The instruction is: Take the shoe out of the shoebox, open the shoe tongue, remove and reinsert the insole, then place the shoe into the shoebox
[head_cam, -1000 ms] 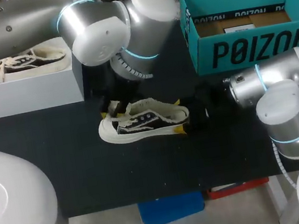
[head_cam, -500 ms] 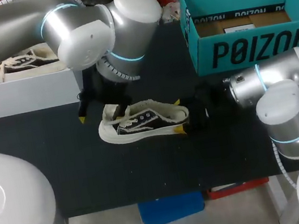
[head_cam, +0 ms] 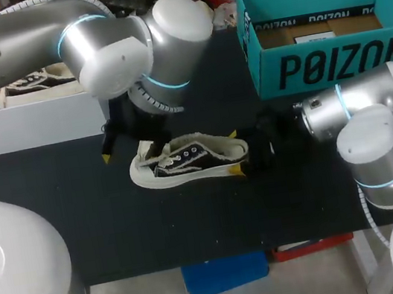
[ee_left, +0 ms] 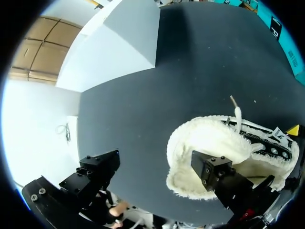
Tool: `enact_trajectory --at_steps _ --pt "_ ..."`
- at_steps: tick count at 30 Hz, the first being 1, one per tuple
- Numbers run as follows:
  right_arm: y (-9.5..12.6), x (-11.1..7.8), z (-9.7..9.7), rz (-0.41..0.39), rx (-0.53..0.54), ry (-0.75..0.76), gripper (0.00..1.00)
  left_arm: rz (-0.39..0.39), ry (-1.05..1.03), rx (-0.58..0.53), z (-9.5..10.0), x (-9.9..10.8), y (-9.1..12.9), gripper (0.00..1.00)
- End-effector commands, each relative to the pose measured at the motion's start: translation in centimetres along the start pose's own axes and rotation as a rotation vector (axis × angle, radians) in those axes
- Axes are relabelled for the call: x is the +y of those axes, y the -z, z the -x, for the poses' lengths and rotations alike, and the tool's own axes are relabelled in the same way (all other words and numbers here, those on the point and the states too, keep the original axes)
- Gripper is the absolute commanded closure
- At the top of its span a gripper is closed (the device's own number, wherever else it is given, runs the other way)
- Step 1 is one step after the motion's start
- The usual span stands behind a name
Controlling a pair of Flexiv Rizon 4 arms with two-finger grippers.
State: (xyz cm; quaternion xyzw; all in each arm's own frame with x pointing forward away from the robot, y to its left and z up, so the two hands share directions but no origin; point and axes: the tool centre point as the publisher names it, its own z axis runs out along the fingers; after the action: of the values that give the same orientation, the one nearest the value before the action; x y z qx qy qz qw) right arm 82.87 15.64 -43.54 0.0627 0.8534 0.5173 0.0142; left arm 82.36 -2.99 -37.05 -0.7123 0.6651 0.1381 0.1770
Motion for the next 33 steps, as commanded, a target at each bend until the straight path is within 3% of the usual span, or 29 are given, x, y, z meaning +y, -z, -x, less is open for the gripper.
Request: enact_trajectory --at_steps 1,4,9,11,12,13,14,17,21,33 --pt "-0.2 -0.3 0.0 -0.002 -0.001 -0.002 1.0 -0.025 -0.062 0.086 0.4 0.4 0.5 0.0" --pt "-0.2 -0.3 0.0 -0.002 -0.001 -0.002 1.0 -0.101 -0.213 0.216 0.4 0.4 2.3 0.0" --pt "-0.2 -0.3 0.0 -0.002 -0.001 -0.002 1.0 -0.152 -0.733 0.442 -0.9 1.0 6.2 0.02" --pt "-0.2 -0.3 0.0 -0.002 -0.001 -0.002 1.0 -0.185 -0.975 0.479 -2.1 1.6 7.5 0.46" --pt "-0.2 -0.3 0.0 -0.002 -0.001 -0.002 1.0 -0.199 -1.121 0.5 -2.7 2.0 8.1 0.56" --pt "-0.2 -0.3 0.0 -0.002 -0.001 -0.002 1.0 -0.212 -1.28 0.539 -3.1 2.5 8.7 0.84" --pt "-0.2 -0.3 0.0 -0.002 -0.001 -0.002 1.0 -0.224 -1.34 0.551 -3.5 2.9 9.1 1.0" --pt "-0.2 -0.3 0.0 -0.002 -0.001 -0.002 1.0 -0.2 -1.403 0.682 -4.7 2.7 10.2 1.0" --pt "-0.2 -0.3 0.0 -0.002 -0.001 -0.002 1.0 -0.211 -1.503 0.762 -6.5 2.0 10.8 1.0" --pt "-0.2 -0.3 0.0 -0.002 -0.001 -0.002 1.0 -0.228 -1.767 0.878 -6.5 2.0 10.8 1.0"
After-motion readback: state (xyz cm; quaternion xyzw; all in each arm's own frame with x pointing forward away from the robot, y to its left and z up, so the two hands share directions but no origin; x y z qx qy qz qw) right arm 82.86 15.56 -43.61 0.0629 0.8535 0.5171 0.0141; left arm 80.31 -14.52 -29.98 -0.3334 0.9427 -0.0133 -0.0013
